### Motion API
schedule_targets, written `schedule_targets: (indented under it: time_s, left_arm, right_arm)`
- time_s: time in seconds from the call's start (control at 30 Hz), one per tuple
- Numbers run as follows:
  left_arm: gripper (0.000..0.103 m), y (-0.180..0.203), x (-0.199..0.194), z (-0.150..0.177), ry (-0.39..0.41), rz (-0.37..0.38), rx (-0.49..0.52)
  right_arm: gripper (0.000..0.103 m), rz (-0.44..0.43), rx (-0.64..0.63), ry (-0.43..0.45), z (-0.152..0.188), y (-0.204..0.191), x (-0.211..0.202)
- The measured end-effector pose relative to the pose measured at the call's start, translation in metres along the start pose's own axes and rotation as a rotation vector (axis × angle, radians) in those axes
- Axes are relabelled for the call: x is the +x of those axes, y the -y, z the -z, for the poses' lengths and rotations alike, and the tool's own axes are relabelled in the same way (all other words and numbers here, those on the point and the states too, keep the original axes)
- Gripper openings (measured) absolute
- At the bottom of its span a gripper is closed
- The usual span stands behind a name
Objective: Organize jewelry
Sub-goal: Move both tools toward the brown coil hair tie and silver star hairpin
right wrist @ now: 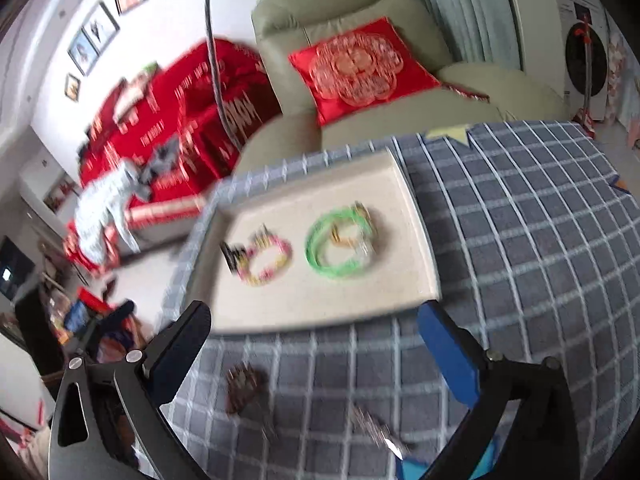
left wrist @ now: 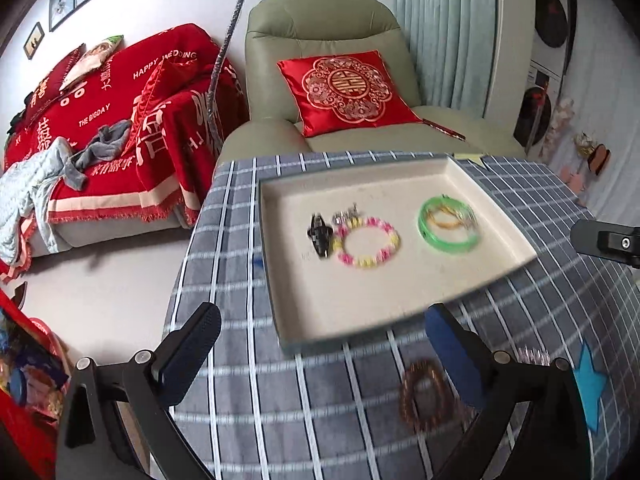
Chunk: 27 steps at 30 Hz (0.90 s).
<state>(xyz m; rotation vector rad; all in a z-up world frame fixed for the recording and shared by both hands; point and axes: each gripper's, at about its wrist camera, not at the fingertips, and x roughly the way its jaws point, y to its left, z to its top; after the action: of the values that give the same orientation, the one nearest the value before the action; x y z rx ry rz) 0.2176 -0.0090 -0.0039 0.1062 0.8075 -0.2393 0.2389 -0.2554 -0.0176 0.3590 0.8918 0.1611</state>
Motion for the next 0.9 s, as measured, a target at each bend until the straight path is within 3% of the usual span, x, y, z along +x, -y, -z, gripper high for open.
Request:
schedule_targets:
  time_s: [0.23, 0.43, 0.9]
  left_arm:
    - [0.103, 0.004, -0.007, 0.032, -0.045, 0.018, 0.002]
    - [0.103, 0.008, -0.005, 0.054, -0.08, 0.029, 0.009]
    - [0.103, 0.006, 0.025, 0.062, -0.16, 0.073, -0.047]
  right_arm:
    - [0.103, -0.01, 0.022, -0.066, 0.037, 0.01, -0.008]
    - [0.103, 0.047, -0.009, -0.125, 0.069, 0.018, -0.006]
    - [0.103, 0.179, -0.078, -0.187, 0.096, 0.028, 0.008]
